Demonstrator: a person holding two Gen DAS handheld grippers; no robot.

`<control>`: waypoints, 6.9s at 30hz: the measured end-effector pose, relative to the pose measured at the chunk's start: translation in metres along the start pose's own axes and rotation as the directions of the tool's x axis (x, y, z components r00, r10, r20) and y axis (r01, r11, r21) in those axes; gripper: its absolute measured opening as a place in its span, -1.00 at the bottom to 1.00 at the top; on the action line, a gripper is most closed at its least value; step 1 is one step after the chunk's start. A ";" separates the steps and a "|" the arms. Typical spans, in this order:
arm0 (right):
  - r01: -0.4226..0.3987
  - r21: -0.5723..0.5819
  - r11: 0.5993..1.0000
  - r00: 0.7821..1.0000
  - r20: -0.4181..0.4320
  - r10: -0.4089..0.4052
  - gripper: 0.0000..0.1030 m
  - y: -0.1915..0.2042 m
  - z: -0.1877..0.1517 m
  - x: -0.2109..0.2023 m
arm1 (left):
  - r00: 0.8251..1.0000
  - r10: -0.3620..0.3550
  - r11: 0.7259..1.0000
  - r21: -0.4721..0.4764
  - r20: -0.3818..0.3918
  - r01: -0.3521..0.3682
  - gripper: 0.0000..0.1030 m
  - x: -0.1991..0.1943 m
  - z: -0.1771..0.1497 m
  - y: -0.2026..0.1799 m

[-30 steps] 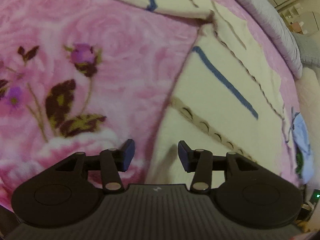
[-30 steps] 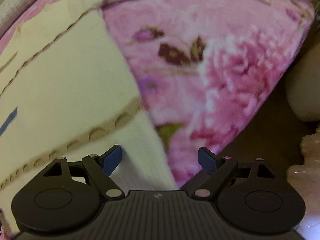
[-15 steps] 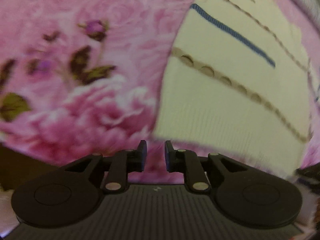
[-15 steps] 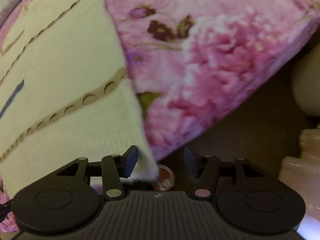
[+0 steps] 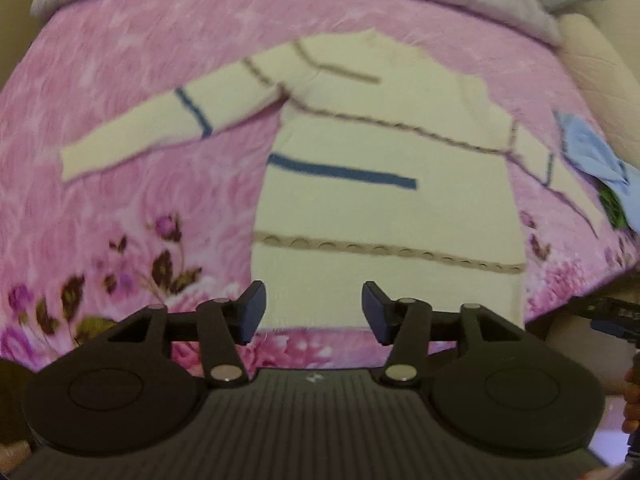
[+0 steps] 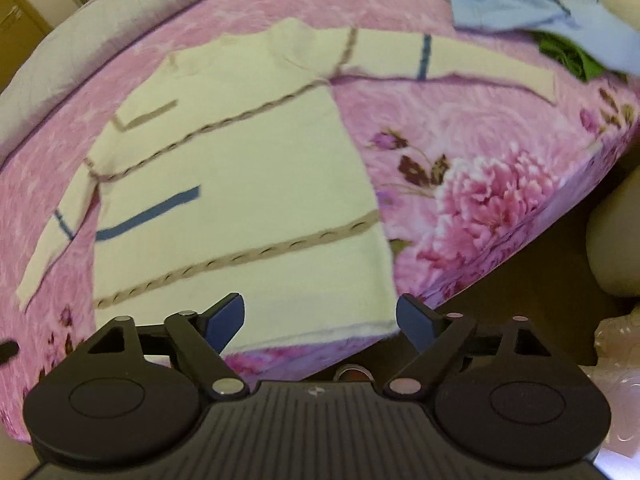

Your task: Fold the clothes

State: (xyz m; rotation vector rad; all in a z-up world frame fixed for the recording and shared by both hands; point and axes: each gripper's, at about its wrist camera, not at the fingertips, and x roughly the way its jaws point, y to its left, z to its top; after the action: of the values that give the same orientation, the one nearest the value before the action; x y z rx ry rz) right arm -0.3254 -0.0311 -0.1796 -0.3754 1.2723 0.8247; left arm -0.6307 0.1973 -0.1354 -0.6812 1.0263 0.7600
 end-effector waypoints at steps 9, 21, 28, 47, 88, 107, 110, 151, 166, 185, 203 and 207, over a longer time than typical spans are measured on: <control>0.009 0.012 1.000 0.998 0.058 -0.010 0.71 0.042 -0.054 -0.052 | 0.998 -0.008 0.997 0.081 0.069 0.002 0.21 -0.057 -0.026 0.007; 0.001 0.008 1.000 0.988 0.152 -0.002 0.72 0.061 -0.114 -0.115 | 0.991 -0.057 0.983 0.178 0.120 0.035 0.28 -0.102 -0.073 0.008; 0.036 -0.011 0.999 0.986 0.160 -0.034 0.72 0.062 -0.145 -0.133 | 0.991 -0.070 0.976 0.211 0.114 0.045 0.31 -0.114 -0.097 0.007; 0.060 -0.025 0.998 0.980 0.191 -0.054 0.72 0.070 -0.152 -0.152 | 0.987 -0.094 0.975 0.212 0.131 0.065 0.40 -0.123 -0.096 0.013; 0.063 -0.178 0.982 0.989 -0.124 -0.086 0.72 0.037 0.079 0.077 | 0.986 -0.145 0.734 -0.660 0.077 0.159 0.40 0.086 0.003 0.124; 0.213 -0.170 0.962 0.956 -0.169 -0.242 0.72 0.103 0.107 0.198 | 0.961 0.073 0.258 -0.936 0.265 0.239 0.32 0.218 0.019 0.337; 0.221 -0.162 0.962 0.952 -0.178 -0.249 0.72 0.102 0.107 0.200 | 0.957 0.083 0.261 -0.933 0.277 0.248 0.32 0.225 0.026 0.347; -0.403 0.387 0.829 0.902 0.016 0.431 -0.07 -0.021 0.199 0.265 | 0.997 -0.068 0.975 -0.211 0.036 0.074 -0.43 0.219 0.151 0.059; -0.390 0.130 0.912 0.882 0.338 0.329 -0.78 0.006 0.258 0.229 | 0.995 -0.099 0.984 -0.148 0.009 0.100 -0.44 0.261 0.191 0.037; -0.231 0.295 0.927 0.968 0.166 0.189 -0.11 -0.081 0.243 0.249 | 0.996 -0.073 0.997 -0.013 -0.057 0.072 -0.43 0.284 0.204 -0.022; -0.384 0.821 0.422 0.884 0.459 -0.089 0.00 -0.389 0.165 0.198 | 0.995 -0.089 0.995 0.030 -0.051 0.091 -0.41 0.290 0.221 -0.103; -0.323 0.818 0.475 0.901 0.420 -0.111 -0.57 -0.387 0.185 0.205 | 0.996 -0.074 0.997 0.021 -0.052 0.075 -0.41 0.285 0.219 -0.099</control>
State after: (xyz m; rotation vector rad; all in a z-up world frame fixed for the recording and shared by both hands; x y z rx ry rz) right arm 0.0949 -0.0973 -0.3921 0.7279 1.1362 0.2143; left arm -0.3533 0.3806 -0.3039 -0.7186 1.0484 0.6681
